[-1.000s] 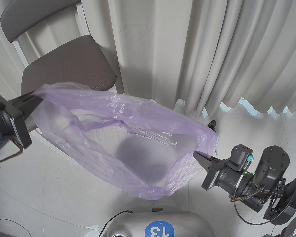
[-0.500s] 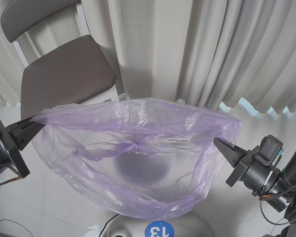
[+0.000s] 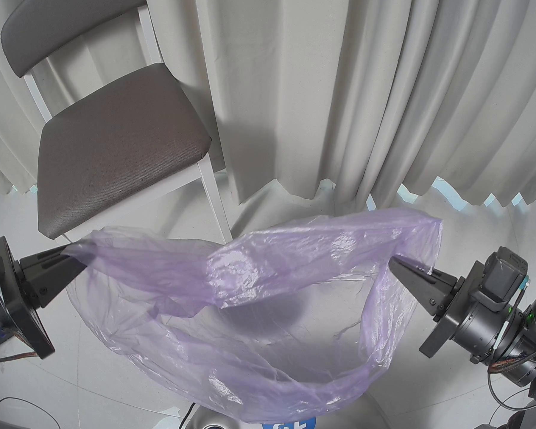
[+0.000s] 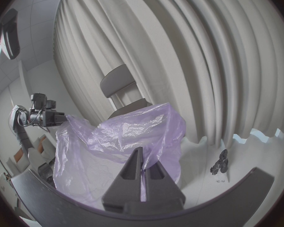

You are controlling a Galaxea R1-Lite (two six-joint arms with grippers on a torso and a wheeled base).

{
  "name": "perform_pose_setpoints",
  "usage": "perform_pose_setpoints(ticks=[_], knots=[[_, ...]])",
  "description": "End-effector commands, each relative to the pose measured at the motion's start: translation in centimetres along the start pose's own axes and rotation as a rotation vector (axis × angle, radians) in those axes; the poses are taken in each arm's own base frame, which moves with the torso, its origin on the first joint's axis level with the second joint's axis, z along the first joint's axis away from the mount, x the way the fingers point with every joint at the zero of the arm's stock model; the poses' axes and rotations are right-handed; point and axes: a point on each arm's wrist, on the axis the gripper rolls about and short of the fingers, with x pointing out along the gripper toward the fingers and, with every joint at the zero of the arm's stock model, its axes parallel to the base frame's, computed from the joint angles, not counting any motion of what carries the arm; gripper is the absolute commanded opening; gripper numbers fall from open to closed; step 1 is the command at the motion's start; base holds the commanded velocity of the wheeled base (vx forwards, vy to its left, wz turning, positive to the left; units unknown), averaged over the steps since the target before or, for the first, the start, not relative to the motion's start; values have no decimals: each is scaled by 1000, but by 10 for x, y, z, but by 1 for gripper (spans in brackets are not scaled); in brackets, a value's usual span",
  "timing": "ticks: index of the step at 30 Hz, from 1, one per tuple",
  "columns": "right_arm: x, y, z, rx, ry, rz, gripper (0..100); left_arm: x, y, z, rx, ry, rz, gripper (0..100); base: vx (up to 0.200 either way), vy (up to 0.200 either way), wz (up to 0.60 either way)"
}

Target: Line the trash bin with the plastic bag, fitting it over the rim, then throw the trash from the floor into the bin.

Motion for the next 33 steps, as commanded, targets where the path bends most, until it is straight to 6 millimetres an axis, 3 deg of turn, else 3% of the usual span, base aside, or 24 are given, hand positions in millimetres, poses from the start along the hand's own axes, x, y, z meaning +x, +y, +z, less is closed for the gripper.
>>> perform_pose_setpoints(ticks=[1, 14, 23, 28, 33], knots=[[-1, 0, -3, 3, 18, 17, 0, 13, 1, -13, -60, 49, -6, 0, 0, 0, 0], [-8, -1, 10, 13, -38, 10, 0, 46, 4, -21, -121, 53, -13, 0, 0, 0, 0], [-6, -3, -6, 28, 114, -8, 0, 57, 4, -36, -137, 130, -9, 0, 0, 0, 0], [8, -3, -19, 88, 177, -24, 0, 65, 6, -43, -158, 171, 1, 0, 0, 0, 0], [22, -7, -34, 127, 241, -61, 0, 87, 9, -53, -204, 202, 23, 0, 0, 0, 0]])
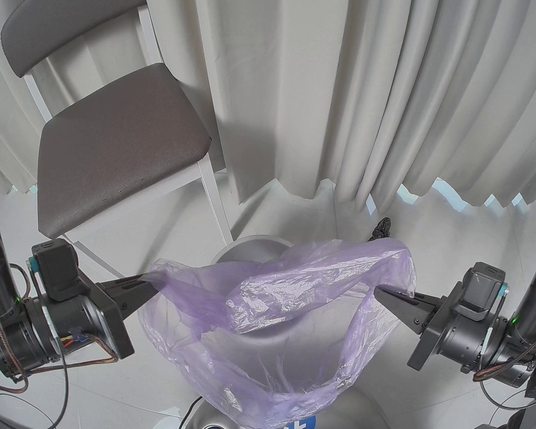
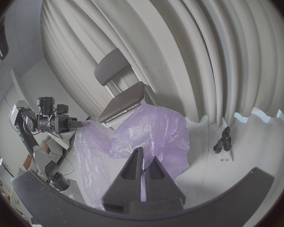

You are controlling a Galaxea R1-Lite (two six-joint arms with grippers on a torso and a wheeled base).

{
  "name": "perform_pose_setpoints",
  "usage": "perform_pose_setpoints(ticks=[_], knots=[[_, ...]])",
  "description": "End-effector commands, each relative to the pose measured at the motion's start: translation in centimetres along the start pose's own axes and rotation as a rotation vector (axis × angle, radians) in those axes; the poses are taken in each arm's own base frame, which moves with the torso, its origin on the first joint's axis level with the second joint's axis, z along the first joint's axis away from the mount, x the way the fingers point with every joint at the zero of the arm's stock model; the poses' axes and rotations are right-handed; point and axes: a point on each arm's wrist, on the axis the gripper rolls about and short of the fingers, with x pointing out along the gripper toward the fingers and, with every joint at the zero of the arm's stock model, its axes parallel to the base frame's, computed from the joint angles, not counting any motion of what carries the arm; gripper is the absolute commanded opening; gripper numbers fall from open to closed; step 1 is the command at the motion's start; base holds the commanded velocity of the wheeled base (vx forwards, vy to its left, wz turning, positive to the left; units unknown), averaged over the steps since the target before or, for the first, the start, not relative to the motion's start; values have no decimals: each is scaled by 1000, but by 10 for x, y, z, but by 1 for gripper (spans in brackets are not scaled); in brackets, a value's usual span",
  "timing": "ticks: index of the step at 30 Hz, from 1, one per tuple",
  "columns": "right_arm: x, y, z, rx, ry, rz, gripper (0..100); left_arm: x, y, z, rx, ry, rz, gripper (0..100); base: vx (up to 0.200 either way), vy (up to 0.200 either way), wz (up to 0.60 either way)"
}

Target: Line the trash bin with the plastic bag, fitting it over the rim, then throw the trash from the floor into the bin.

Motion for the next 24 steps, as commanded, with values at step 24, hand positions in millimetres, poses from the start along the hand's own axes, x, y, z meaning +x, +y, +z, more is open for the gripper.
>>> perform_pose_setpoints(ticks=[24], knots=[[82, -36, -62, 180, 112, -122, 0, 51, 16, -3, -105, -99, 39, 0, 0, 0, 0]])
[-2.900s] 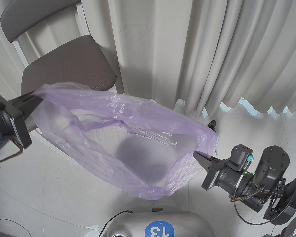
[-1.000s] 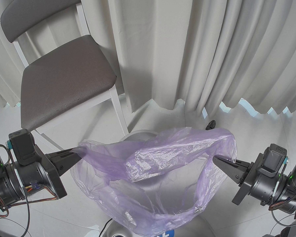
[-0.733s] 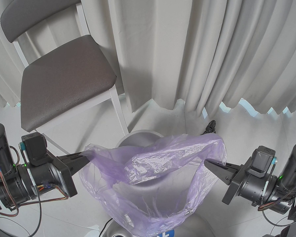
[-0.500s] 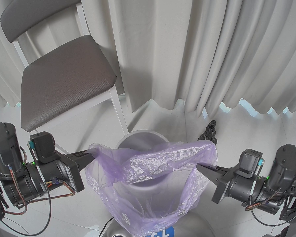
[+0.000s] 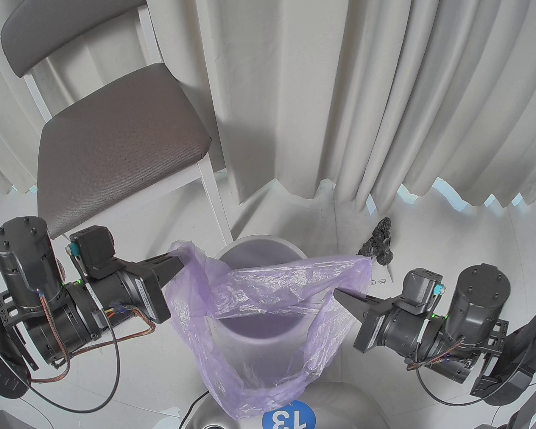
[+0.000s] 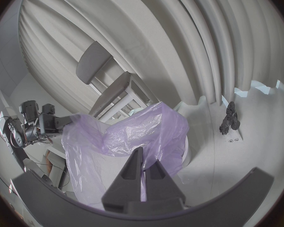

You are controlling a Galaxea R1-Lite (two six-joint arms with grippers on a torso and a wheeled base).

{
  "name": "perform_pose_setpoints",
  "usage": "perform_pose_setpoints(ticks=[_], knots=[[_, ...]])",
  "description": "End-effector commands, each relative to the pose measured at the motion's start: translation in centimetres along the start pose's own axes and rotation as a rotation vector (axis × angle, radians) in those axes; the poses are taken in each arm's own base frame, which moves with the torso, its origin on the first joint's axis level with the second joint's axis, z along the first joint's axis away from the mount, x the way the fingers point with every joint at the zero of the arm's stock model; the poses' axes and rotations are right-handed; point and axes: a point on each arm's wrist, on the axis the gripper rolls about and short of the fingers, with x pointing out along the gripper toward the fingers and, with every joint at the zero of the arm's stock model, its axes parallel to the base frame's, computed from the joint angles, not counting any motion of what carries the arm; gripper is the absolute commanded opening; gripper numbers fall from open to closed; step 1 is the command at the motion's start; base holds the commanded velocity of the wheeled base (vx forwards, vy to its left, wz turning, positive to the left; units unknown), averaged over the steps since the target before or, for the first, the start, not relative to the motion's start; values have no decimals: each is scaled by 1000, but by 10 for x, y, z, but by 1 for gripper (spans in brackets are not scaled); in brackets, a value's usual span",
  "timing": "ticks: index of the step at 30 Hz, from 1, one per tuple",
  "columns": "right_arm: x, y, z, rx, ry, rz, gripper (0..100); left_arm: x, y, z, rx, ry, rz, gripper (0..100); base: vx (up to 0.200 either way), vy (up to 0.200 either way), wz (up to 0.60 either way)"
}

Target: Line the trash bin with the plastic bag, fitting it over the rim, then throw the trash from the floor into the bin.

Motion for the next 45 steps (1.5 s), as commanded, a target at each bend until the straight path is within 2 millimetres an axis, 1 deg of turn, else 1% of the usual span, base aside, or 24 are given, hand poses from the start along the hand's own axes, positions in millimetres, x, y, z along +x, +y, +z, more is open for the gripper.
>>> perform_pose_setpoints(ticks=[1, 2, 3, 8, 15, 18, 22, 30, 31, 32, 34, 35, 37, 41, 43, 44, 45], knots=[[20, -20, -22, 6, 64, -65, 0, 6, 4, -2, -11, 0, 14, 0, 0, 0, 0], [20, -20, -22, 6, 64, -65, 0, 6, 4, -2, -11, 0, 14, 0, 0, 0, 0], [29, -30, -27, 10, 74, -97, 0, 11, 4, -3, -46, 6, 14, 0, 0, 0, 0], [39, -48, -29, 24, 85, -140, 0, 25, 6, -5, -90, -9, 14, 0, 0, 0, 0], [44, -71, -21, 49, 70, -176, 0, 42, 8, -9, -127, -79, -6, 0, 0, 0, 0], [44, -77, -18, 52, 62, -192, 0, 48, 10, -13, -130, -88, -5, 0, 0, 0, 0], [41, -87, -13, 57, 57, -200, 0, 63, 14, -21, -158, -116, 3, 0, 0, 0, 0], [36, -96, -7, 41, 50, -217, 0, 84, 24, -34, -166, -185, -4, 0, 0, 0, 0], [34, -97, -5, 36, 48, -212, 0, 91, 25, -38, -186, -212, -15, 0, 0, 0, 0], [34, -97, -5, 37, 48, -212, 0, 93, 26, -41, -195, -222, -22, 0, 0, 0, 0], [33, -97, -3, 37, 42, -211, 0, 100, 26, -47, -217, -203, -20, 0, 0, 0, 0], [33, -97, -2, 37, 40, -210, 0, 100, 26, -47, -218, -202, -19, 0, 0, 0, 0], [32, -96, -2, 36, 38, -208, 0, 104, 26, -49, -241, -198, -23, 0, 0, 0, 0], [31, -96, -1, 35, 37, -207, 0, 110, 20, -47, -304, -213, -49, 0, 0, 0, 0], [30, -94, 1, 30, 30, -202, 0, 117, 13, -45, -340, -223, -80, 0, 0, 0, 0], [30, -94, 1, 29, 30, -202, 0, 118, 13, -45, -340, -224, -82, 0, 0, 0, 0], [29, -93, 1, 28, 30, -201, 0, 124, 12, -45, -340, -231, -87, 0, 0, 0, 0]])
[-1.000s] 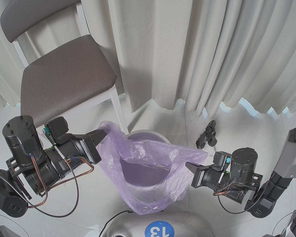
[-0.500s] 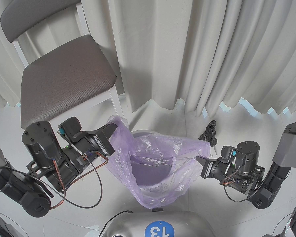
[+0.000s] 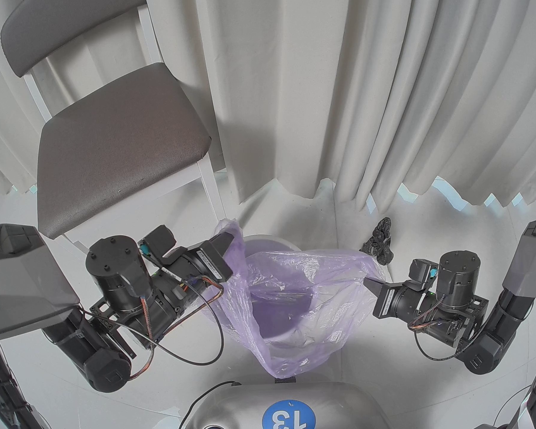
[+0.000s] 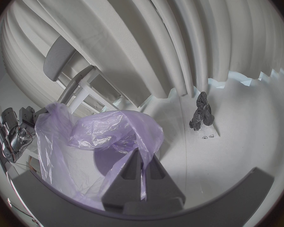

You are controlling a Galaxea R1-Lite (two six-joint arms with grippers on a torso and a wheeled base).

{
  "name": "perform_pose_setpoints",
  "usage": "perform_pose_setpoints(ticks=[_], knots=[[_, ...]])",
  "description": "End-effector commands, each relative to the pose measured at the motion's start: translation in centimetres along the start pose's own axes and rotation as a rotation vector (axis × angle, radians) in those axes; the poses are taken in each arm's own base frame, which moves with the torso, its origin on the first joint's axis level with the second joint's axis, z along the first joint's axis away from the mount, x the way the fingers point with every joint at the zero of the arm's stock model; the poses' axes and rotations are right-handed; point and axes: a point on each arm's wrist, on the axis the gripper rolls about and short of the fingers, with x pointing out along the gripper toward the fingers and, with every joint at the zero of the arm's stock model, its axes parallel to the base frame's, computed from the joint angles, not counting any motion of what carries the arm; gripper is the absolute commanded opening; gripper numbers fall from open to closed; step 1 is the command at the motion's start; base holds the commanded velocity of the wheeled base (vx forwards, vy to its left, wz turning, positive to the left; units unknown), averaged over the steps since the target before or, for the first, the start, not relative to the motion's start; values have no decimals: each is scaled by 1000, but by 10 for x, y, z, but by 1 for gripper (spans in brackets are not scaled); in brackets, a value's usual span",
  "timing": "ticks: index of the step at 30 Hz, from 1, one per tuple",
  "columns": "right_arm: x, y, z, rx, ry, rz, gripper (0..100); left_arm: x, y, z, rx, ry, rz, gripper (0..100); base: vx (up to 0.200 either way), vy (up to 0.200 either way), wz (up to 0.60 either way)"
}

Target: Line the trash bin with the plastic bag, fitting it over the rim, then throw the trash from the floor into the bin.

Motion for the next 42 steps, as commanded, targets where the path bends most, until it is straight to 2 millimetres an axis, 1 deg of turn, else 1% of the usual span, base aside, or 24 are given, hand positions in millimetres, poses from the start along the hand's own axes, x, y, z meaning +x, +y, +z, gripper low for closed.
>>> perform_pose_setpoints(ticks=[1, 2, 5, 8, 9, 10, 13, 18, 21, 30, 32, 42], knots=[[-4, 3, 3, -2, -13, 11, 0, 16, -1, -8, -10, -12, -25, 0, 0, 0, 0], [-5, 3, 4, -3, -15, 13, 0, 21, -2, -7, -13, -22, -33, 0, 0, 0, 0], [-6, 5, 3, -4, -14, 17, 0, 26, -1, -9, -21, -27, -33, 0, 0, 0, 0], [-6, 7, 1, -7, -3, 25, 0, 37, -2, -19, -60, -13, -48, 0, 0, 0, 0], [-6, 7, 1, -7, -3, 25, 0, 37, -2, -19, -60, -13, -48, 0, 0, 0, 0], [-6, 8, 0, -8, -2, 28, 0, 43, -1, -25, -68, -7, -53, 0, 0, 0, 0], [-7, 9, 1, -7, -4, 31, 0, 55, 4, -37, -68, 8, -52, 0, 0, 0, 0], [-8, 11, -1, -11, 2, 39, 0, 59, 13, -47, -68, 30, -33, 0, 0, 0, 0], [-9, 14, -3, -14, 8, 49, 0, 61, 17, -47, -72, 26, -23, 0, 0, 0, 0], [-9, 14, -2, -14, 4, 51, 0, 59, 31, -43, -91, 18, 19, 0, 0, 0, 0], [-9, 16, -3, -16, 6, 57, 0, 58, 40, -40, -90, 12, 44, 0, 0, 0, 0], [-9, 17, -3, -17, 4, 63, 0, 57, 59, -36, -87, 2, 93, 0, 0, 0, 0]])
